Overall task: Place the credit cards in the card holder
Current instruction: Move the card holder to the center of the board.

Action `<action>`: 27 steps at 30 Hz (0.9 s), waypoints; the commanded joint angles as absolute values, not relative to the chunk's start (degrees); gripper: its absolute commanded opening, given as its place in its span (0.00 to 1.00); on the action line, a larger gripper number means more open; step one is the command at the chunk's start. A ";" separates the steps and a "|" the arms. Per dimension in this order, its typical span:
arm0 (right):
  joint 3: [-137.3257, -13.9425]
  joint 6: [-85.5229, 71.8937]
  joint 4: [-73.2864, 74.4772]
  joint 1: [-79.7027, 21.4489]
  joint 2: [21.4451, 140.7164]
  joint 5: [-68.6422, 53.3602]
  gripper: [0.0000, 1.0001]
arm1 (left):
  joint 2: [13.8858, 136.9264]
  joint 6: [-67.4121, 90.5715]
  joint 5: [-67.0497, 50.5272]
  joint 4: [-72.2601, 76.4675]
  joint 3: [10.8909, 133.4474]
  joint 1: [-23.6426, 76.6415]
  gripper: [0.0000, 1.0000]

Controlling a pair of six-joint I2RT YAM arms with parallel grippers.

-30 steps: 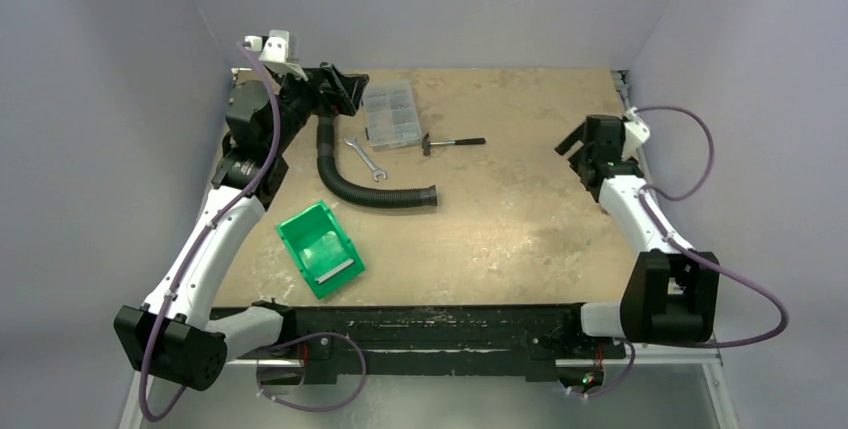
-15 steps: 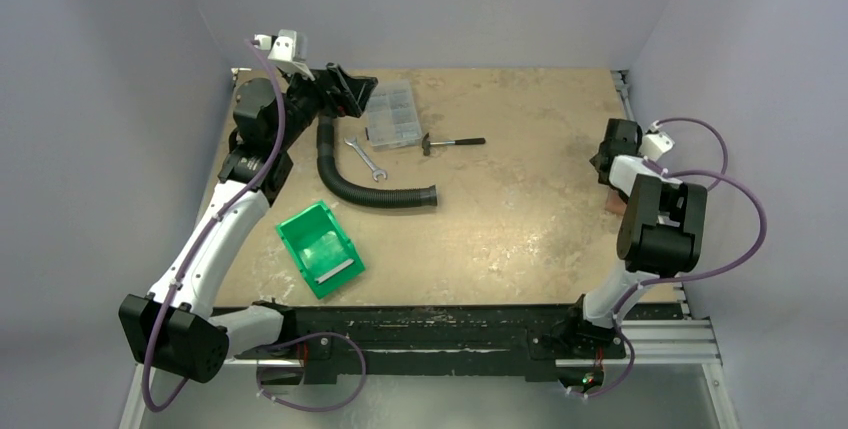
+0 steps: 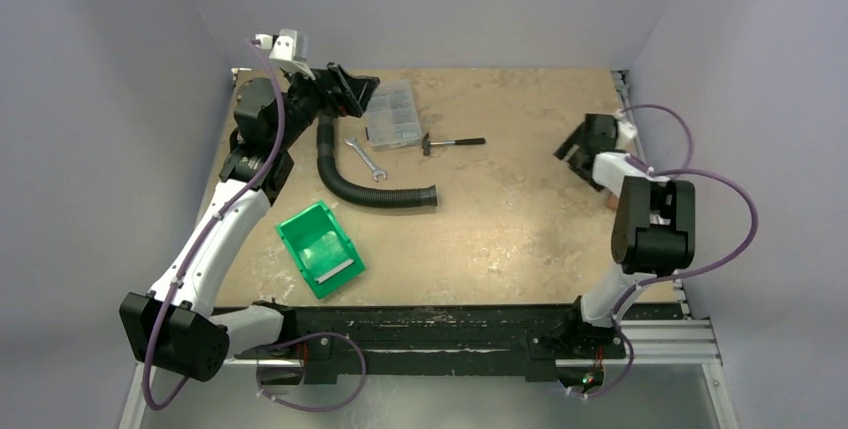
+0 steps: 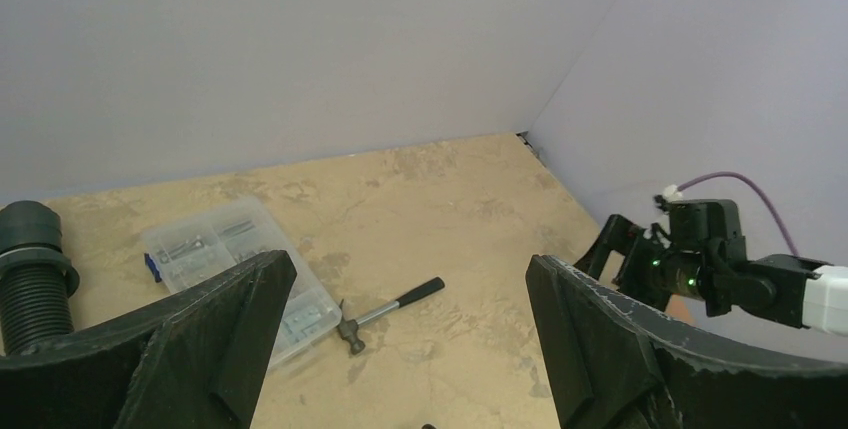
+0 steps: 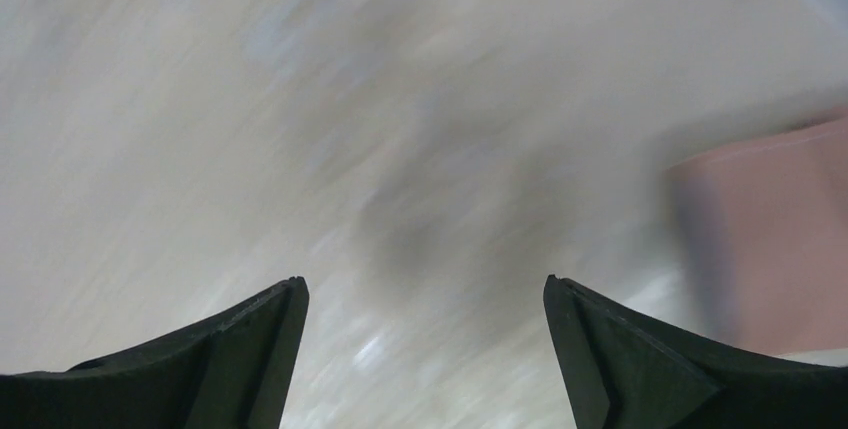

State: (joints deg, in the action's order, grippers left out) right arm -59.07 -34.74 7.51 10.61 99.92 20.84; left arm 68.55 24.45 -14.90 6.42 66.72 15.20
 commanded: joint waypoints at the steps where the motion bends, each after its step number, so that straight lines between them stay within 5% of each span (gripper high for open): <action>1: -56.50 -36.24 7.06 -3.00 96.80 5.02 0.99 | 69.15 25.78 -16.57 9.67 66.53 15.57 0.96; 6: -57.32 -33.84 7.26 -8.96 92.72 10.16 0.99 | 69.69 25.77 -16.53 9.49 66.62 15.64 0.96; 14: -60.45 -32.98 13.02 4.65 92.43 38.07 0.99 | 69.76 26.46 -17.07 9.92 66.45 15.65 0.96; 27: -54.45 -33.04 4.99 22.52 87.48 26.21 0.99 | 69.70 27.36 -18.31 10.69 66.27 16.72 0.96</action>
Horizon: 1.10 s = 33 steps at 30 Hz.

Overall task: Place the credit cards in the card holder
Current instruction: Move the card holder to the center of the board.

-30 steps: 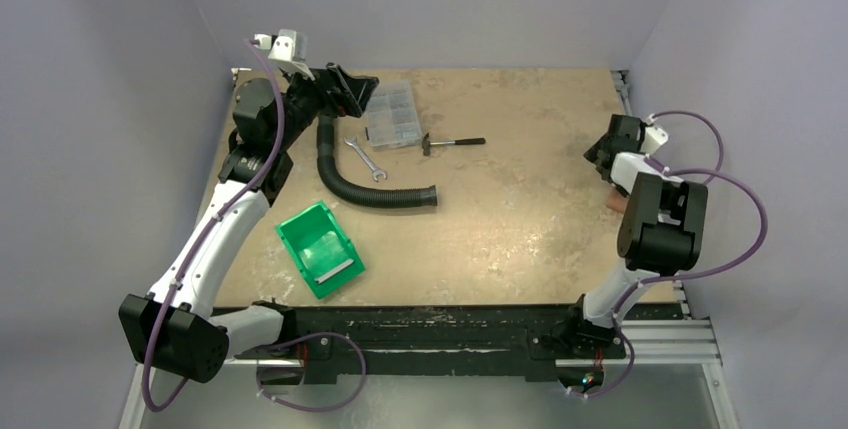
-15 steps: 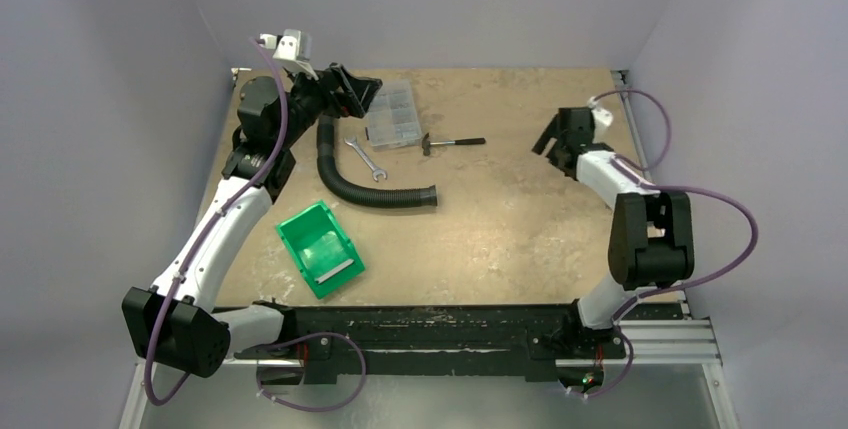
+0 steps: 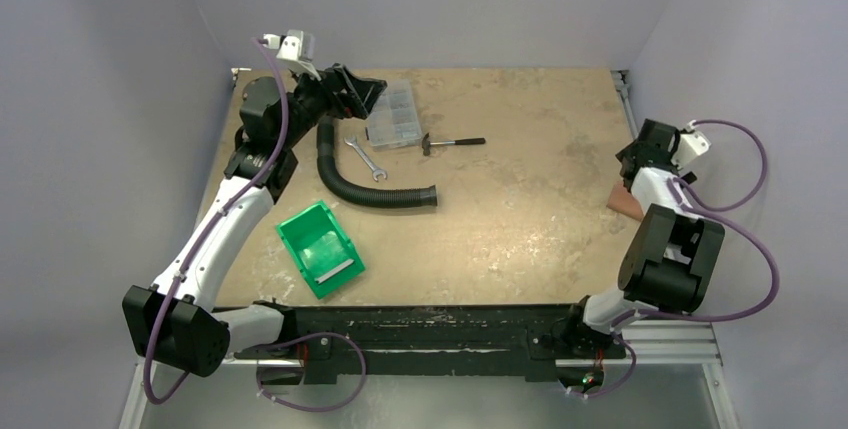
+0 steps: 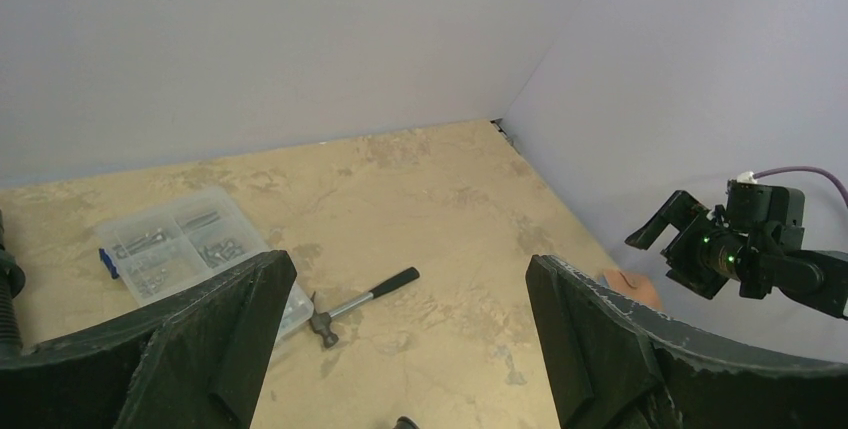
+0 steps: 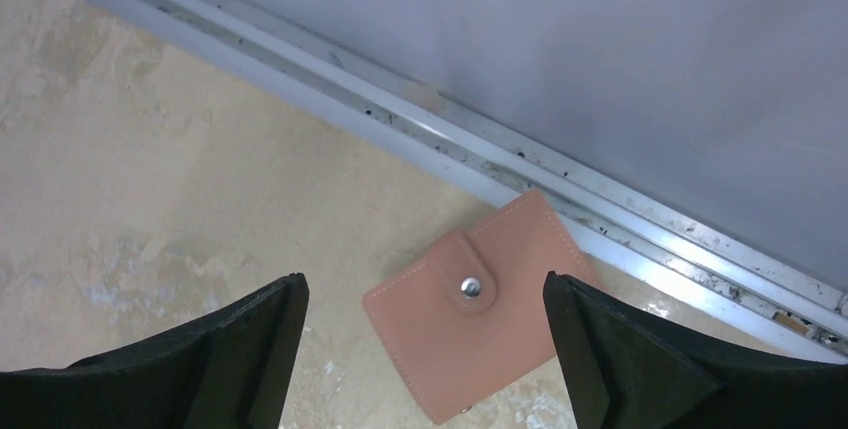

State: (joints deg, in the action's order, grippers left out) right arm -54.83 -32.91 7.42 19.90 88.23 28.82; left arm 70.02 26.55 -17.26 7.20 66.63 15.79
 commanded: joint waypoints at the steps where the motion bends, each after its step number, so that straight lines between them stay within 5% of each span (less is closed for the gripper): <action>1: -53.93 -33.19 4.29 23.29 87.45 25.56 0.99 | 69.62 27.33 -18.29 10.69 66.27 16.82 0.96; 18: -53.53 -34.87 3.30 22.77 95.63 13.98 0.95 | 69.96 27.25 -18.28 10.64 66.27 17.23 0.96; 33: -56.62 -37.65 10.14 -20.11 93.45 3.72 0.93 | 71.24 26.55 -17.45 10.13 66.27 17.23 0.96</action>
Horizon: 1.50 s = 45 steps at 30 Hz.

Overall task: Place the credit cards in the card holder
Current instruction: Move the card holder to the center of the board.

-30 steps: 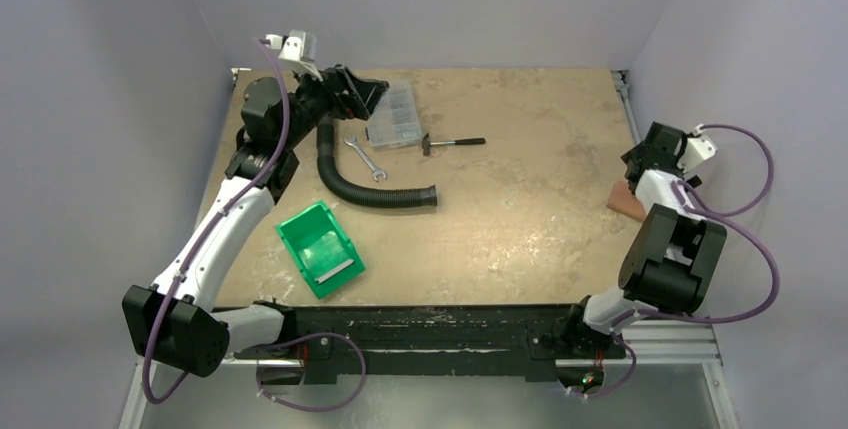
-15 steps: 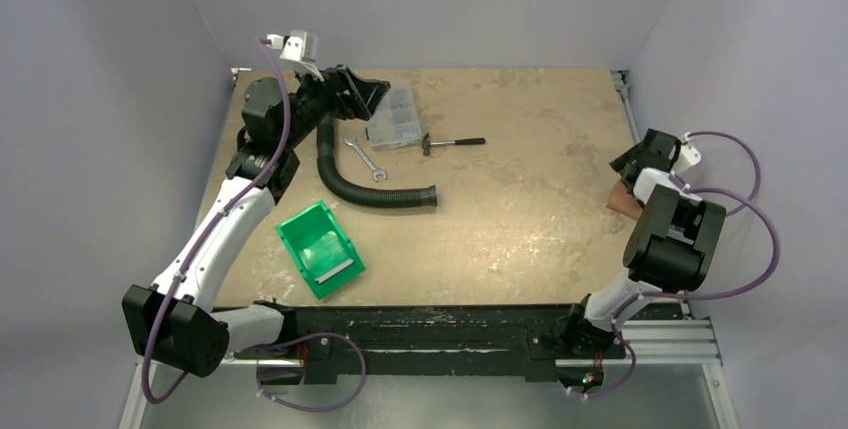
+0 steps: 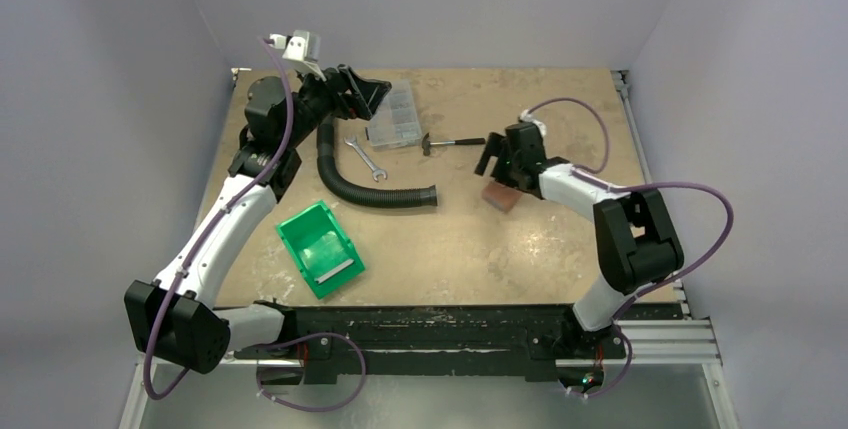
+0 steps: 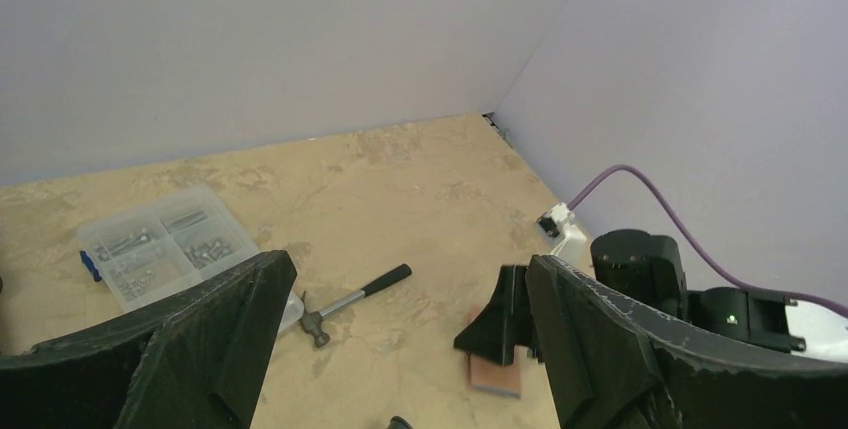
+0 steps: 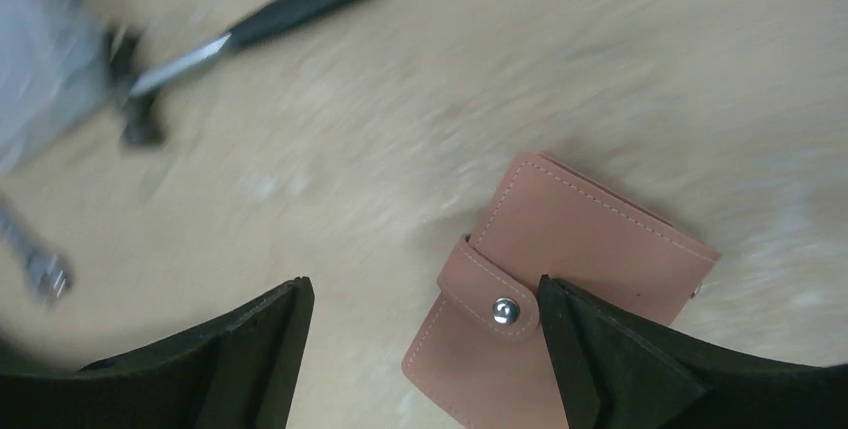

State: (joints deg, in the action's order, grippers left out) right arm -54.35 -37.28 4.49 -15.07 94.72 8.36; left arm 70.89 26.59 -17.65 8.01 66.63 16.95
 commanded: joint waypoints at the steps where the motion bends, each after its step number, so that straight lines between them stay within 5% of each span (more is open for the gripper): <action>1: -57.67 -36.29 10.81 -20.26 93.39 2.83 0.93 | 71.42 26.47 -17.51 10.02 66.34 17.23 0.96; 7: -66.83 -25.15 21.10 -20.83 95.42 5.87 0.94 | 71.90 26.55 -18.00 9.82 66.58 17.23 0.96; 13: -70.77 -40.40 36.19 -21.53 97.93 16.85 0.99 | 72.31 26.75 -17.83 9.71 66.53 17.23 0.96; 21: -71.25 -20.42 22.92 -14.25 101.56 -3.45 0.99 | 73.43 27.45 -18.94 9.63 66.80 17.23 0.95; 30: -66.57 -16.85 14.10 -9.96 102.74 -17.59 0.98 | 73.56 27.85 -19.68 9.43 67.15 17.23 0.95; 34: -62.45 -18.22 15.47 -10.56 101.81 -20.21 0.82 | 73.48 27.67 -19.78 9.38 67.30 17.23 0.95; 41: -48.20 -28.20 17.87 -27.33 84.32 -22.92 0.75 | 73.22 26.46 -19.03 7.98 68.11 17.23 0.95; 45: -43.03 -38.91 10.89 -39.52 75.42 -22.95 0.87 | 73.81 25.81 -18.36 7.40 68.07 17.23 0.95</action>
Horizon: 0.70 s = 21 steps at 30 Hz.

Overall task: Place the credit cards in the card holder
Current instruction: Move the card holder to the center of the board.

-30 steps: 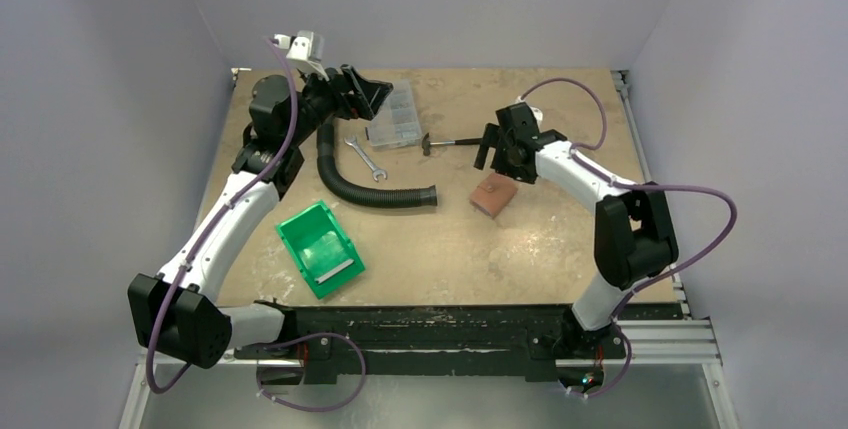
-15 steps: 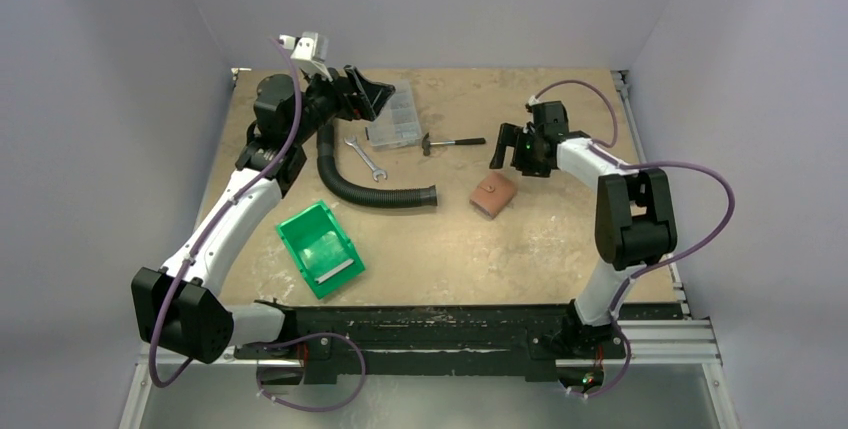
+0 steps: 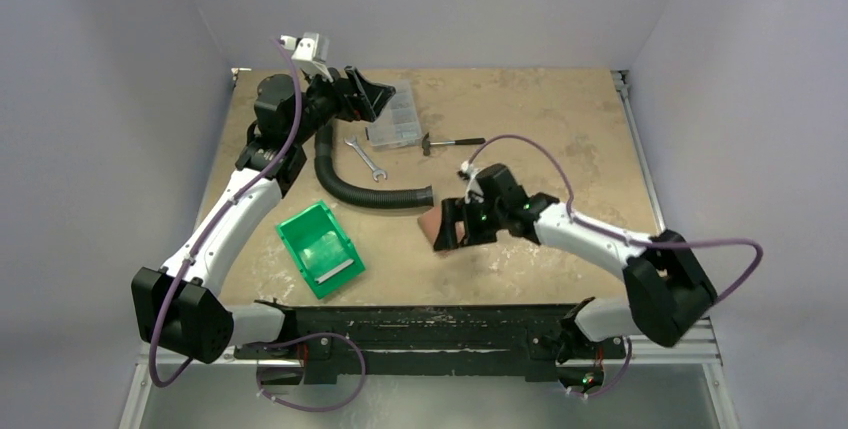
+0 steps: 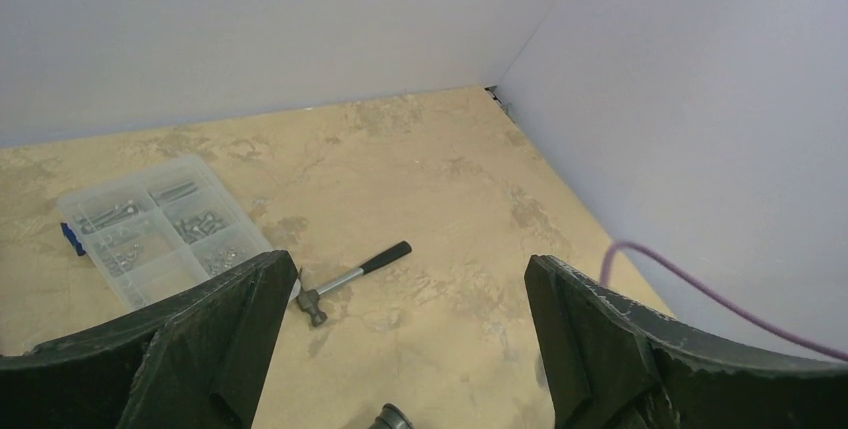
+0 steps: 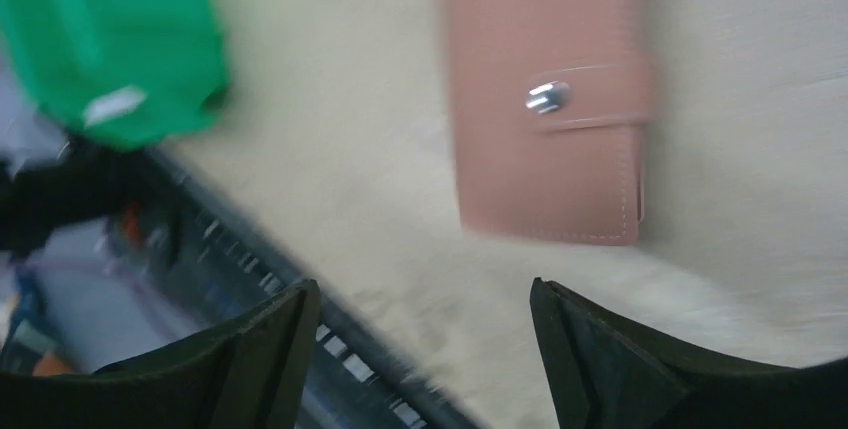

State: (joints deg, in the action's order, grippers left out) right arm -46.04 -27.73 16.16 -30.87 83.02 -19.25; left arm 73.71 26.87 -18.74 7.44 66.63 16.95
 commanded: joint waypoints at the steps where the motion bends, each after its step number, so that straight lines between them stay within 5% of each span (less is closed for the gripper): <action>1: -42.53 -39.80 10.15 -39.92 73.66 -22.68 0.90 | 74.28 25.72 -18.03 6.99 68.42 17.23 0.95; 7: -43.67 -34.47 11.44 -39.52 71.38 -12.31 0.97 | 76.87 24.90 -16.70 3.75 69.81 18.59 0.92; 16: -42.22 -37.59 6.29 -37.42 75.61 -12.24 0.85 | 76.44 26.26 -15.18 -14.53 64.67 24.83 0.70; 21: -34.17 -41.58 -6.49 -30.89 79.25 -23.91 0.61 | 72.63 27.76 -9.77 -17.69 55.04 32.03 0.68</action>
